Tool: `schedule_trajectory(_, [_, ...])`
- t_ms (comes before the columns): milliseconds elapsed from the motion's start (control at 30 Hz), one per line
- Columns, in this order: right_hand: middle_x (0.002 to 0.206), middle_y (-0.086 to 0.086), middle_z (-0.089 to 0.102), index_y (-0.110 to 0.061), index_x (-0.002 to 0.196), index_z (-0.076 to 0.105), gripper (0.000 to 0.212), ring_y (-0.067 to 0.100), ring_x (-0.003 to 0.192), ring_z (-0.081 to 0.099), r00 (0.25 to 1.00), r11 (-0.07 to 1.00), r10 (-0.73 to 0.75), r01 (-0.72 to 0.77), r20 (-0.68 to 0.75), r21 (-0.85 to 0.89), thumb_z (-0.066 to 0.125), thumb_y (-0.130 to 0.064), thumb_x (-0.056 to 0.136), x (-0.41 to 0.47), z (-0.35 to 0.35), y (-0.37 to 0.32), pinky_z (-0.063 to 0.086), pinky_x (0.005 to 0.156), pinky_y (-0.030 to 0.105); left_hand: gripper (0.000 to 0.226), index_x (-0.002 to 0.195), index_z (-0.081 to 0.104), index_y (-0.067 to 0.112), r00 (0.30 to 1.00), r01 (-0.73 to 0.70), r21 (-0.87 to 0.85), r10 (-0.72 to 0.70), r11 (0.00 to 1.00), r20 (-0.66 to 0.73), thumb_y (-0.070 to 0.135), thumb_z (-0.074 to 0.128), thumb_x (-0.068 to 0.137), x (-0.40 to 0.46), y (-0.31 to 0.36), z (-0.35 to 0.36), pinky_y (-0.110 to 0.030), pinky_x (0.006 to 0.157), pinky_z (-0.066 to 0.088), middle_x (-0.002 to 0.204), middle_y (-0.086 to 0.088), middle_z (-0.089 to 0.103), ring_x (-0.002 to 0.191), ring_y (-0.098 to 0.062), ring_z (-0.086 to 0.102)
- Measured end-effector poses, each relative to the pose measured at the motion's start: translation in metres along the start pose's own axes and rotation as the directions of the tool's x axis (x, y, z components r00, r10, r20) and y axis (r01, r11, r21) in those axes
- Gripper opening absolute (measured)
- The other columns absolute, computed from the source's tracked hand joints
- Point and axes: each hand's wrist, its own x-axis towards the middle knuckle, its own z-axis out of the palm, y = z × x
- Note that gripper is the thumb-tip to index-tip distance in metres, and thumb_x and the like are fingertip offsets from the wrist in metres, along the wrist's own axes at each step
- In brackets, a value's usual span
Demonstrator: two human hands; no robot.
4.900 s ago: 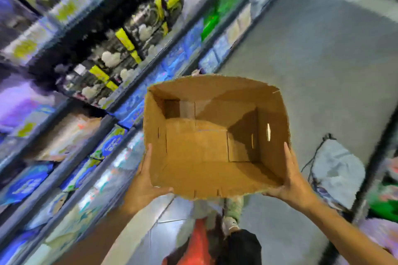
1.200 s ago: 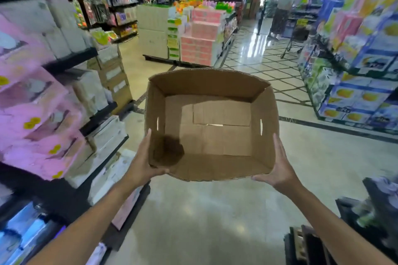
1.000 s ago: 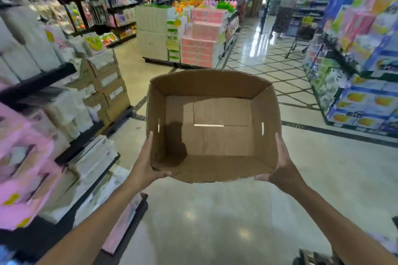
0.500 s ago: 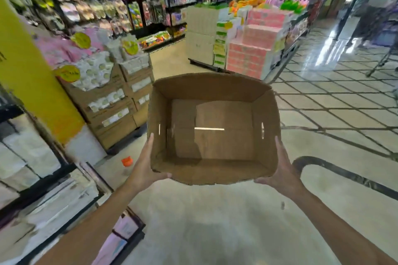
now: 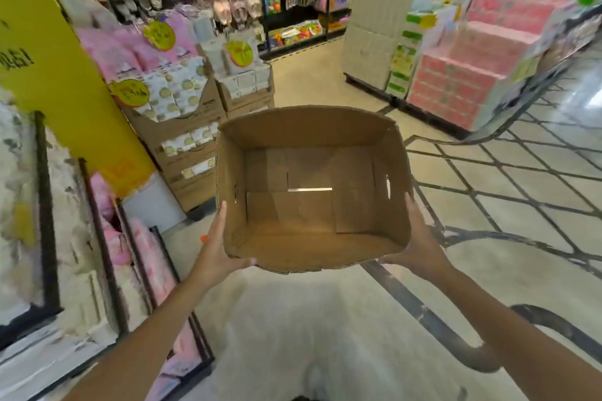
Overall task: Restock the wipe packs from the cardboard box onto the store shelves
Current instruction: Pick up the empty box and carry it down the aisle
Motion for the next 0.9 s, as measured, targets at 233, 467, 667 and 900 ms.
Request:
schedule_trajectory(233, [0.141, -0.028, 0.039, -0.040, 0.147, 0.022, 0.123, -0.015, 0.131, 0.037, 0.994, 0.998, -0.016, 0.010, 0.105, 0.056, 0.100, -0.031, 0.051, 0.142, -0.011, 0.031, 0.045, 0.093, 0.005, 0.146, 0.152, -0.012, 0.052, 0.996, 0.082, -0.009, -0.083, 0.997, -0.018, 0.049, 0.095, 0.053, 0.133, 0.004, 0.012, -0.048, 0.123, 0.018, 0.165, 0.019, -0.003, 0.152, -0.011, 0.004])
schedule_trajectory(467, [0.158, -0.020, 0.021, -0.058, 0.146, -0.002, 0.142, -0.001, 0.140, 0.027, 0.977, 0.997, 0.053, -0.041, 0.207, -0.059, 0.099, -0.034, 0.049, 0.292, -0.016, 0.103, 0.033, 0.108, 0.029, 0.147, 0.153, -0.013, 0.050, 0.985, 0.147, -0.030, -0.149, 0.989, -0.090, 0.041, 0.096, 0.054, 0.246, 0.015, 0.041, -0.050, 0.121, 0.021, 0.166, 0.013, -0.002, 0.153, -0.015, 0.006])
schedule_trajectory(667, [0.164, -0.016, 0.008, -0.042, 0.155, -0.006, 0.149, 0.019, 0.151, 0.021, 0.930, 0.992, 0.028, 0.020, 0.366, -0.126, 0.099, -0.039, 0.048, 0.423, -0.005, 0.149, 0.035, 0.115, 0.049, 0.148, 0.154, -0.011, 0.048, 0.941, 0.262, -0.077, -0.273, 0.962, -0.200, 0.047, 0.095, 0.052, 0.308, 0.018, 0.060, -0.052, 0.122, 0.018, 0.162, 0.020, -0.002, 0.150, -0.009, 0.007])
schedule_trajectory(900, [0.166, -0.014, 0.000, -0.035, 0.157, -0.008, 0.148, 0.016, 0.153, 0.011, 0.838, 0.990, -0.035, 0.103, 0.545, -0.096, 0.097, -0.034, 0.053, 0.559, 0.031, 0.165, 0.024, 0.113, 0.028, 0.148, 0.153, -0.009, 0.053, 0.870, 0.292, -0.252, -0.366, 0.922, -0.329, 0.067, 0.091, 0.044, 0.361, -0.005, 0.074, -0.053, 0.121, 0.024, 0.167, 0.010, 0.006, 0.153, -0.012, 0.014])
